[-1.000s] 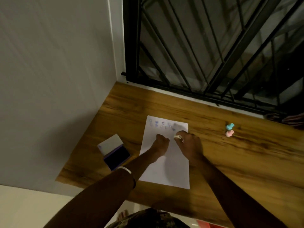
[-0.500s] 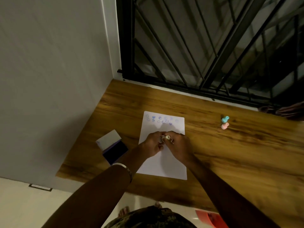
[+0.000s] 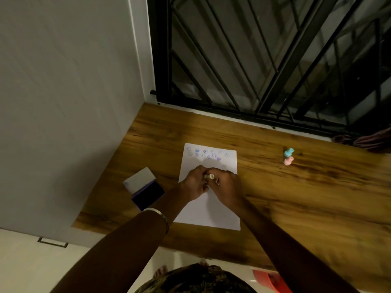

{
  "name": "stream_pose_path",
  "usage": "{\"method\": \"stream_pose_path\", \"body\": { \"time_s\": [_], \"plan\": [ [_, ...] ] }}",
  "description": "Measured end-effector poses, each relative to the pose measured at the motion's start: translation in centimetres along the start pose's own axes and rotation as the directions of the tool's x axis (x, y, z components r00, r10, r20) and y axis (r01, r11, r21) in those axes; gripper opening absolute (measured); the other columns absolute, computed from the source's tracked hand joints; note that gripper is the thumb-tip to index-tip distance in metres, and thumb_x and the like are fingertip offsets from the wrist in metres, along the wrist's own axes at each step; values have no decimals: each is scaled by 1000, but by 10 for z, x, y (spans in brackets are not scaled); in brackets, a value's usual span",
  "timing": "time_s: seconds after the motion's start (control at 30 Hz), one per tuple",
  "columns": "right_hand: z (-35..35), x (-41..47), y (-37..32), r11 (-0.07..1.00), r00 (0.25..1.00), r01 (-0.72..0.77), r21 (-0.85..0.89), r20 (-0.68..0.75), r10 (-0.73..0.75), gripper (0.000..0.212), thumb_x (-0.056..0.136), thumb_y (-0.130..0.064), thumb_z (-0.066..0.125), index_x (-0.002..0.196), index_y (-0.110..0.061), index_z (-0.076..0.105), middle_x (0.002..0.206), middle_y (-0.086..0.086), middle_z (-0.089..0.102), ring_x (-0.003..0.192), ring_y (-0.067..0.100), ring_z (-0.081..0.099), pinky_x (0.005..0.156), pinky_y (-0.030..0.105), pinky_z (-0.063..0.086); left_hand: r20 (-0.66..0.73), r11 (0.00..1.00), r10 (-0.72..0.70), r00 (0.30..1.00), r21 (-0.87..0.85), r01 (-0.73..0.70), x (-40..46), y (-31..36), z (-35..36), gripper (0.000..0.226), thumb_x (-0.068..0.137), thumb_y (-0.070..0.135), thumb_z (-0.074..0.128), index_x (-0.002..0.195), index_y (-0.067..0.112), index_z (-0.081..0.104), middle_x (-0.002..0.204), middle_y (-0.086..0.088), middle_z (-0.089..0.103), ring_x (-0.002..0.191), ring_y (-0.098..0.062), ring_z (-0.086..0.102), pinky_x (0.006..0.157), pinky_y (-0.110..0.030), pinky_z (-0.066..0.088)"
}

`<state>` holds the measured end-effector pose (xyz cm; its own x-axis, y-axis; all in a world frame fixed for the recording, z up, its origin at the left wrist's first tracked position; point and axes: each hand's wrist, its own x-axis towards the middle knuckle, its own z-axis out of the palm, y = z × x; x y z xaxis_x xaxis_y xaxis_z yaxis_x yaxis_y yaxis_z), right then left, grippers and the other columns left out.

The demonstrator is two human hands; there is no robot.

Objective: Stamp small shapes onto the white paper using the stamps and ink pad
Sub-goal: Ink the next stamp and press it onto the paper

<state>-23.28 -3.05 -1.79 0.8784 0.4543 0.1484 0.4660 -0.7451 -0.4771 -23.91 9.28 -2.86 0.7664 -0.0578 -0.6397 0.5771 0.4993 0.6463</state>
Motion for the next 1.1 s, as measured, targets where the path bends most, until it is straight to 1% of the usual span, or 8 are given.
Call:
{"method": "stream_pose_path", "body": {
  "time_s": [0.17,0.27,0.43,0.77,0.87,1.0,1.07,1.1],
  "plan": [
    [-2,-1,-2,999,1000,10,-40,1,-10,21,96,-25,50,102,-18,69,93,0,74,81,15,69,74,33,56,55,997,-17,998,-80,22,-1,0,-1,27,100,21,34,98,12,59,83,-6,69,81,-18,65,70,-30,54],
    [-2,-3,-4,999,1000,8,-31,-23,-8,21,96,-23,49,97,-17,69,92,1,73,80,15,68,73,29,55,85,989,-34,996,-143,46,-5,0,2,27,101,23,32,111,13,54,77,-5,71,76,-17,67,63,-28,57],
    [-6,2,-5,997,996,-63,-39,60,66,20,95,-22,51,93,-16,70,90,2,73,80,18,68,73,30,56,86,989,10,996,-151,3,-7,-2,8,41,102,24,32,135,7,49,98,-9,67,87,-20,65,70,-34,55],
    [3,2,3,981,982,-174,-84,64,180,23,95,-25,51,111,-17,66,102,5,73,86,21,68,76,29,54,99,969,31,995,-249,-5,-2,-15,14,40,102,32,39,139,17,48,130,-15,62,105,-27,65,78,-40,57],
    [-2,0,11,988,986,-154,-20,63,155,24,94,-22,53,113,-18,67,105,5,73,89,21,69,80,33,57,51,992,2,999,-127,5,4,-13,19,42,101,39,42,134,15,52,128,-15,63,114,-30,62,95,-45,52],
    [-25,1,35,979,977,-199,-42,64,201,19,93,-30,53,99,-18,67,95,3,73,79,19,66,69,33,56,-77,982,69,995,181,-54,14,-9,32,43,100,42,43,123,9,59,118,-15,67,101,-26,65,90,-38,53],
    [-42,4,50,965,965,-247,-89,69,254,22,93,-34,52,99,-18,67,93,4,72,80,21,65,70,36,57,-92,909,216,972,382,-166,18,-12,35,37,100,36,45,120,8,60,116,-14,69,97,-25,66,85,-35,53],
    [-50,6,59,953,956,-275,-124,67,284,24,93,-34,52,101,-18,68,94,4,71,81,21,65,72,36,57,-76,803,329,941,548,-236,20,-14,35,35,100,33,45,117,7,61,115,-14,69,98,-25,66,86,-34,53]
  ]
}}
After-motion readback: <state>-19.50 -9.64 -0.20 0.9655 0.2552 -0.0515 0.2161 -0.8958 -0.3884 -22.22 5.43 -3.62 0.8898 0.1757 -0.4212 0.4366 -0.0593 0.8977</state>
